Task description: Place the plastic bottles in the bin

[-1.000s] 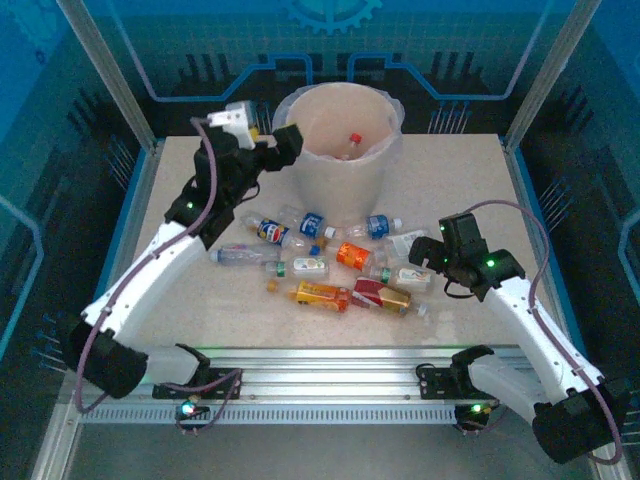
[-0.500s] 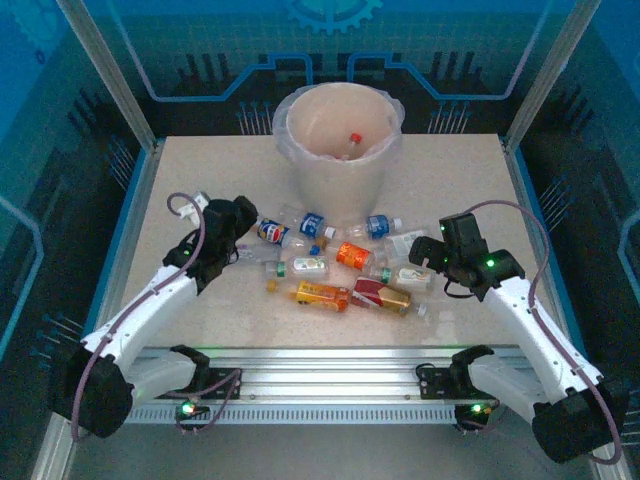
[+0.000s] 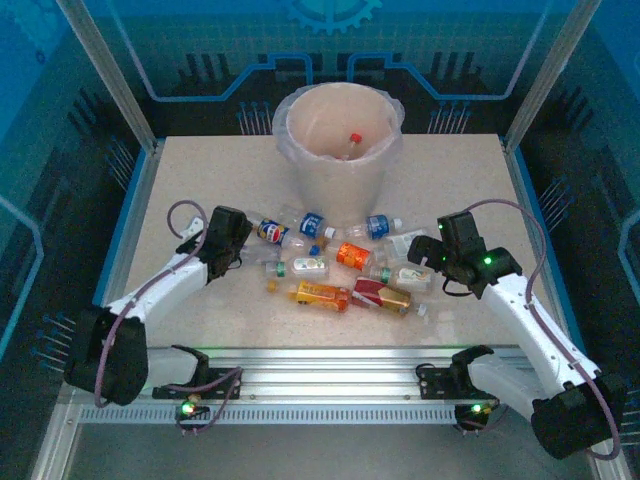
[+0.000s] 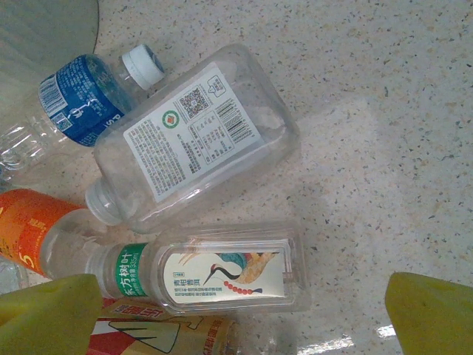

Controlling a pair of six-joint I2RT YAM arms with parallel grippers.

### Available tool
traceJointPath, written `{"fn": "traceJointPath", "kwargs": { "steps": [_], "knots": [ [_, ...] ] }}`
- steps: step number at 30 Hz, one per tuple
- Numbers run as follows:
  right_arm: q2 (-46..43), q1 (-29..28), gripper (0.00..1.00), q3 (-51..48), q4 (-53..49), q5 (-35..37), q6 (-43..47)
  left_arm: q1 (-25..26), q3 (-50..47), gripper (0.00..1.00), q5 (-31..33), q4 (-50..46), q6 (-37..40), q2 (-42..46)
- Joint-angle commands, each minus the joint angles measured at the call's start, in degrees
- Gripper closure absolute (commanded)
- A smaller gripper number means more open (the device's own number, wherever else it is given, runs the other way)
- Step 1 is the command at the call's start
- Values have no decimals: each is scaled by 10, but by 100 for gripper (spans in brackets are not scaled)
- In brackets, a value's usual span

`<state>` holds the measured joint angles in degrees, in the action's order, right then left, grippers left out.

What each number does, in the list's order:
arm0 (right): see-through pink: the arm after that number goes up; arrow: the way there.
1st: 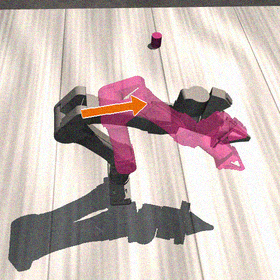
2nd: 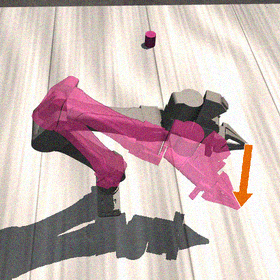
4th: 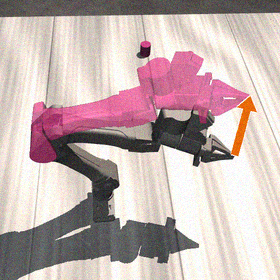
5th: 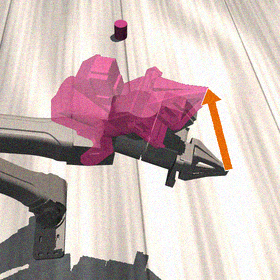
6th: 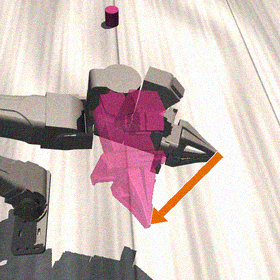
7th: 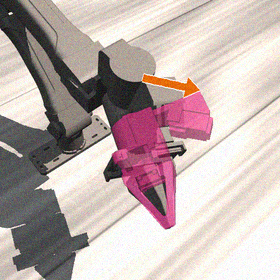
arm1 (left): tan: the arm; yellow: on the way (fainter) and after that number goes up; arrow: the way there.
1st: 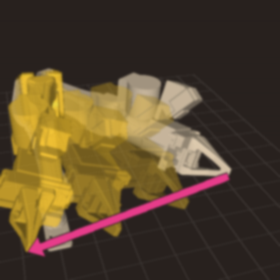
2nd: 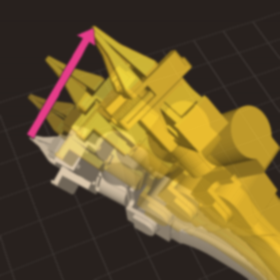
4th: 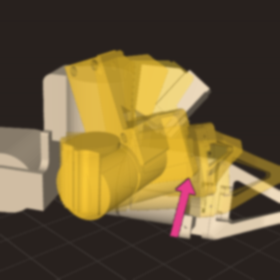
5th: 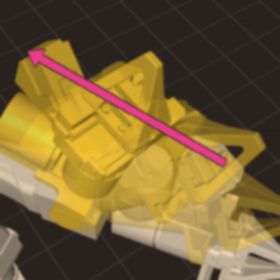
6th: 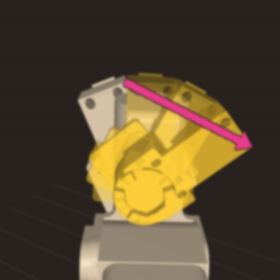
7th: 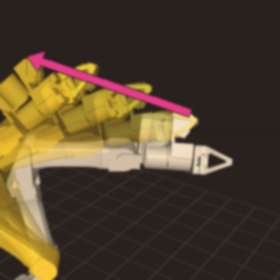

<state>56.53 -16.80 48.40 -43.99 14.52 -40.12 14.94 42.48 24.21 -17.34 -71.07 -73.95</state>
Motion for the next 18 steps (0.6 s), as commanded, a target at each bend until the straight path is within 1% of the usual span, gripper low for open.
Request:
{"fn": "traceJointPath", "kwargs": {
  "steps": [1, 10, 18],
  "knots": [
    [0, 9, 0, 0, 9, 0, -10, -10, -4, 1, -20, 0, -24, -23],
    [9, 9, 0, 3, 9, -5, -13, -25, 8, 1, -52, 14, -27, -90],
    [13, 10, 0, 9, 10, -10, -11, -37, 7, 1, -80, 53, -29, -137]
  ]
}}
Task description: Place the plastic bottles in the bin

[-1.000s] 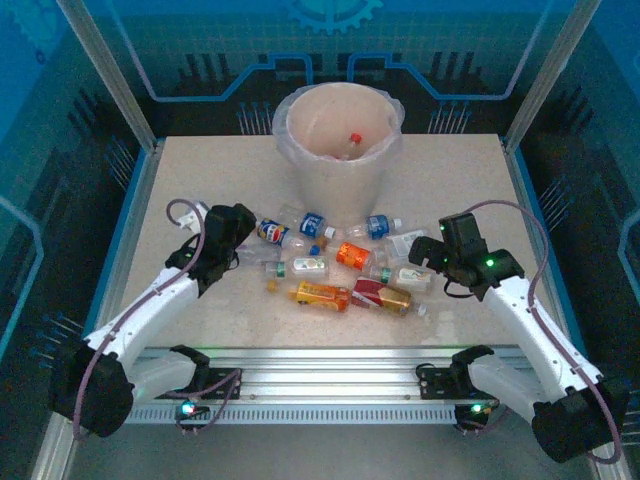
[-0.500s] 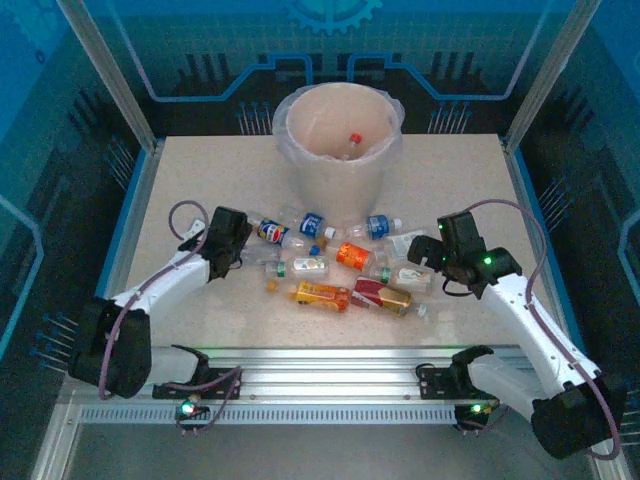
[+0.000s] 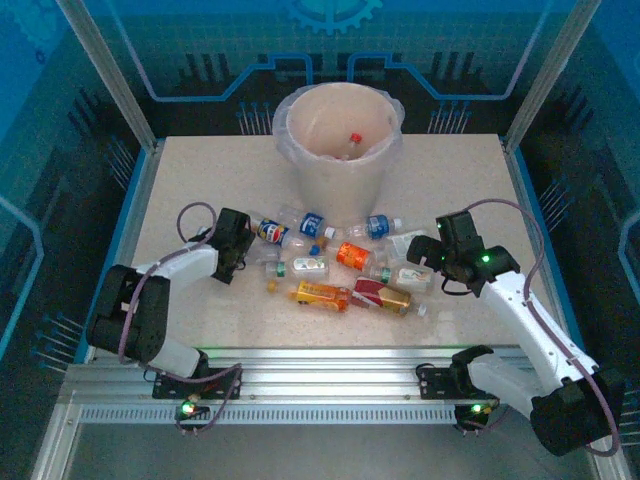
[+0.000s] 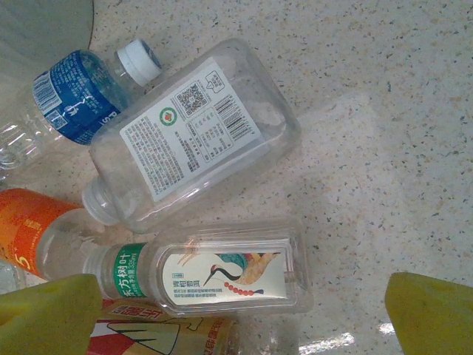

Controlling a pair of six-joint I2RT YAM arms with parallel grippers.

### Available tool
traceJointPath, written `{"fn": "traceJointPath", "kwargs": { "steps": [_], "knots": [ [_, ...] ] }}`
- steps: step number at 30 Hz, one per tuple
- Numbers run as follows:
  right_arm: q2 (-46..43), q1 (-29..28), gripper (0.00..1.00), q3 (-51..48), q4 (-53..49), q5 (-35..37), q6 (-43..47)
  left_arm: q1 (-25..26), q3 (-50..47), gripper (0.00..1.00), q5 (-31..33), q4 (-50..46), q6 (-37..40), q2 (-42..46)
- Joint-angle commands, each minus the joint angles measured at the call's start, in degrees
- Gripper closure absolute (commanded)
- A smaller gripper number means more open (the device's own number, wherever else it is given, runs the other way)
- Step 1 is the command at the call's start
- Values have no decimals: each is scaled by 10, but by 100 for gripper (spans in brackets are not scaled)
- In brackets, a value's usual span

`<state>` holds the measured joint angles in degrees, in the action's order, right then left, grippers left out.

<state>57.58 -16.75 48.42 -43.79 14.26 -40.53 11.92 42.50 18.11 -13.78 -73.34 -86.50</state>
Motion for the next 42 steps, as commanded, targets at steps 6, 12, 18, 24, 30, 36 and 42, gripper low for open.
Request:
{"fn": "traceJointPath", "kwargs": {
  "steps": [6, 12, 18, 24, 30, 36, 42],
  "knots": [
    [12, 8, 0, 12, 6, -11, -7, -15, 6, 2, -40, 45, -14, -40],
    [22, 8, 0, 14, 11, -19, -9, -19, 6, 8, -55, 74, -26, -62],
    [24, 9, 0, 15, 11, -19, -8, -24, 5, 19, -60, 91, -35, -72],
    [24, 9, 0, 14, 11, -19, -9, -28, 4, 35, -59, 99, -41, -70],
    [19, 9, 0, 12, 10, -19, -10, -33, -7, 39, -46, 119, -42, -41],
    [17, 7, 0, 6, 38, -71, 20, -39, -13, 42, -28, 159, -37, -5],
    [-14, -60, 0, 32, 22, -83, 102, -40, -4, 47, 10, 147, 7, 64]
  ]
}}
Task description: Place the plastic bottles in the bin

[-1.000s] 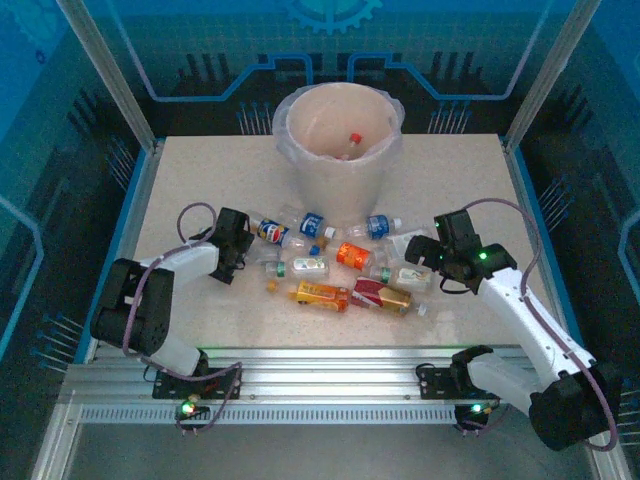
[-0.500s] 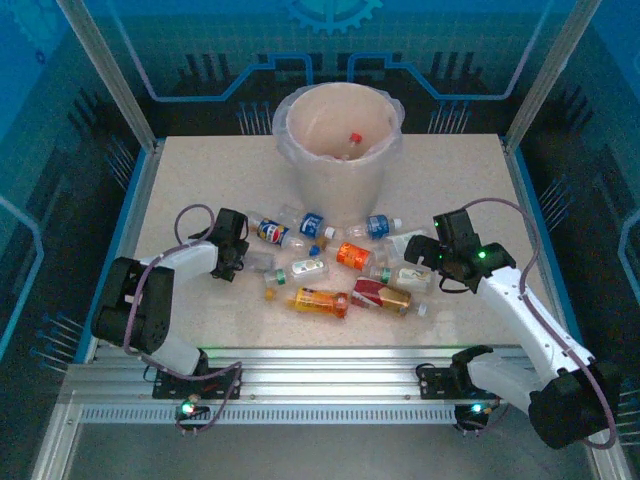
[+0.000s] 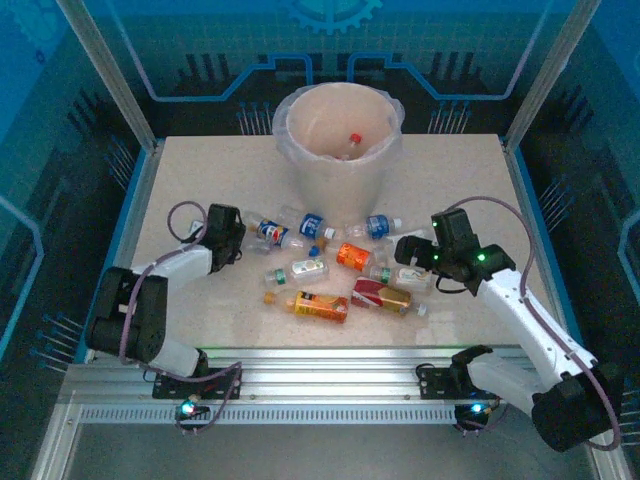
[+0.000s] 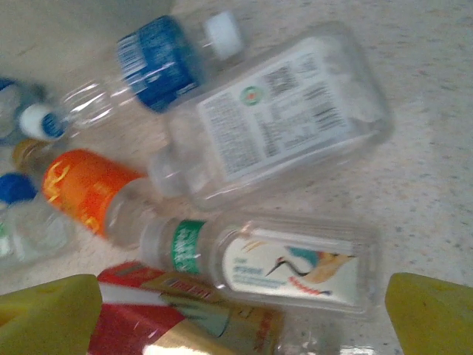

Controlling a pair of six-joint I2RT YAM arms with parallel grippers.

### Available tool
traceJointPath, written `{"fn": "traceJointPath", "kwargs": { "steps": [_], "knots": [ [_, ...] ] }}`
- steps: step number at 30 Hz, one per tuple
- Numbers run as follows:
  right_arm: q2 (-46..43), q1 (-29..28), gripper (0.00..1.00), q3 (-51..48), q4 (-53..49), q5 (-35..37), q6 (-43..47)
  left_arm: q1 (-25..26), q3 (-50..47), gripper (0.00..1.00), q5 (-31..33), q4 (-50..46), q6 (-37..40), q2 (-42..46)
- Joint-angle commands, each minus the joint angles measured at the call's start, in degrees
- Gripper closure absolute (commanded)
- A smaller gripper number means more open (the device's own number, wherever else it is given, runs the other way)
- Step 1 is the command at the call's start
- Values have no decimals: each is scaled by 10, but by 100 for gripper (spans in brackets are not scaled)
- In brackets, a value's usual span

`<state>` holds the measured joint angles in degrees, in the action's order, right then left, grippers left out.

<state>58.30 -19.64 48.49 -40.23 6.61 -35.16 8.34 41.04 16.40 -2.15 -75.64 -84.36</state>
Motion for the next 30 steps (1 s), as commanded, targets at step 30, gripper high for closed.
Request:
{"fn": "traceJointPath", "kwargs": {
  "steps": [30],
  "knots": [
    [-13, -168, 0, 69, -3, 85, 84, 146, 599, 53, -142, 127, 581, -146]
  ]
}}
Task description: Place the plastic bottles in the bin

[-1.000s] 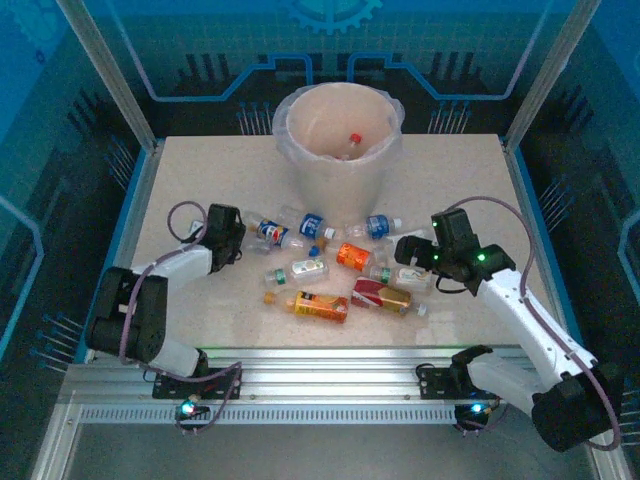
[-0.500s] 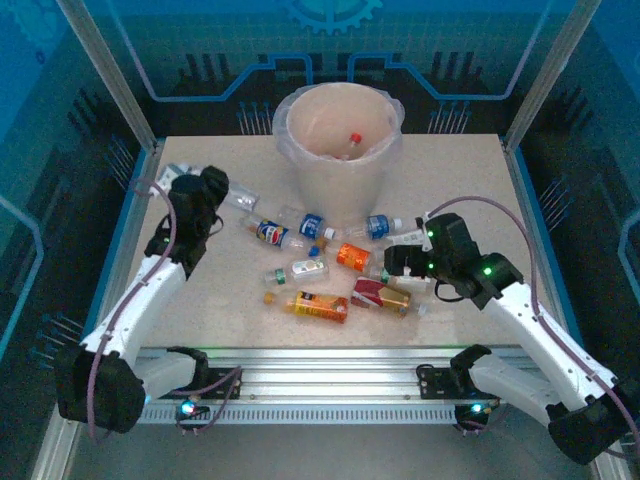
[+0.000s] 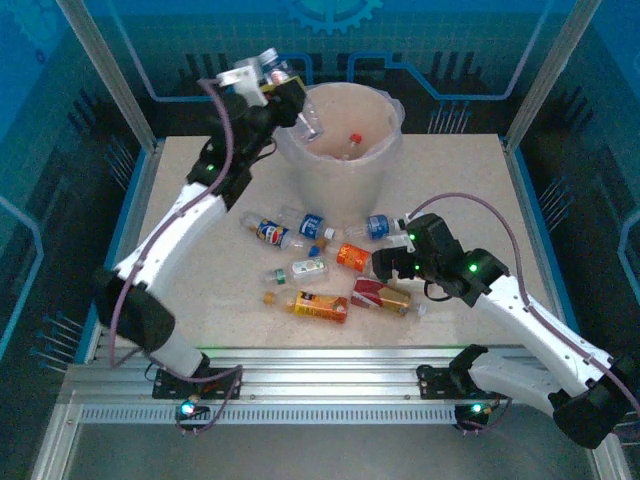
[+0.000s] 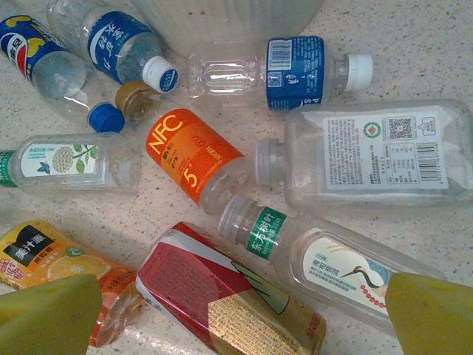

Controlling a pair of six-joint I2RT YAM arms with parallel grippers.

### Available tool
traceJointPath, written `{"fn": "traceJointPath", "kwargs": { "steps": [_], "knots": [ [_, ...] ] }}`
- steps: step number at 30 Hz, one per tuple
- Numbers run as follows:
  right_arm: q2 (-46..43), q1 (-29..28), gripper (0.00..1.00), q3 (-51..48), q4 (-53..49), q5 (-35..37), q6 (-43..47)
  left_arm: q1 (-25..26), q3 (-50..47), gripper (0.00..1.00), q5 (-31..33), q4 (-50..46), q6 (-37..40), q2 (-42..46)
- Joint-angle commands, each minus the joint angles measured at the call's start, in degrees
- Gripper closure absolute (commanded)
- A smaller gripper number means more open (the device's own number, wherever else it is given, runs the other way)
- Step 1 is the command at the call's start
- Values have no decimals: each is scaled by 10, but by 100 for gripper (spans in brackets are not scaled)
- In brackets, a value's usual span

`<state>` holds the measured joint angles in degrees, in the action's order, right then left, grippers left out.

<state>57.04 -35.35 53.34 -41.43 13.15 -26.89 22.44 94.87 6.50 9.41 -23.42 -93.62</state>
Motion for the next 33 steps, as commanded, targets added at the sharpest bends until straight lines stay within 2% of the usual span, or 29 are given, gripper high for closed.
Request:
{"fn": "traceJointPath", "kwargs": {
  "steps": [1, 9, 12, 25, 28, 33],
  "knots": [
    [-1, -12, 0, 21, 8, 22, 1, 8, 86, 53, -52, 7, 58, -77],
    [-7, -18, 1, 23, 0, 35, -10, 32, 291, 53, -118, -39, 54, -264],
    [-9, -20, 0, 21, -3, 38, -15, 39, 334, 53, -129, -48, 58, -312],
    [-6, -21, 0, 27, -5, 49, -16, 52, 364, 46, -126, -97, 98, -378],
    [0, -22, 0, 31, -3, 49, -14, 53, 364, 40, -130, -101, 99, -384],
    [10, -22, 0, 36, -1, 48, -11, 53, 368, 19, -134, -108, 101, -387]
  ]
}}
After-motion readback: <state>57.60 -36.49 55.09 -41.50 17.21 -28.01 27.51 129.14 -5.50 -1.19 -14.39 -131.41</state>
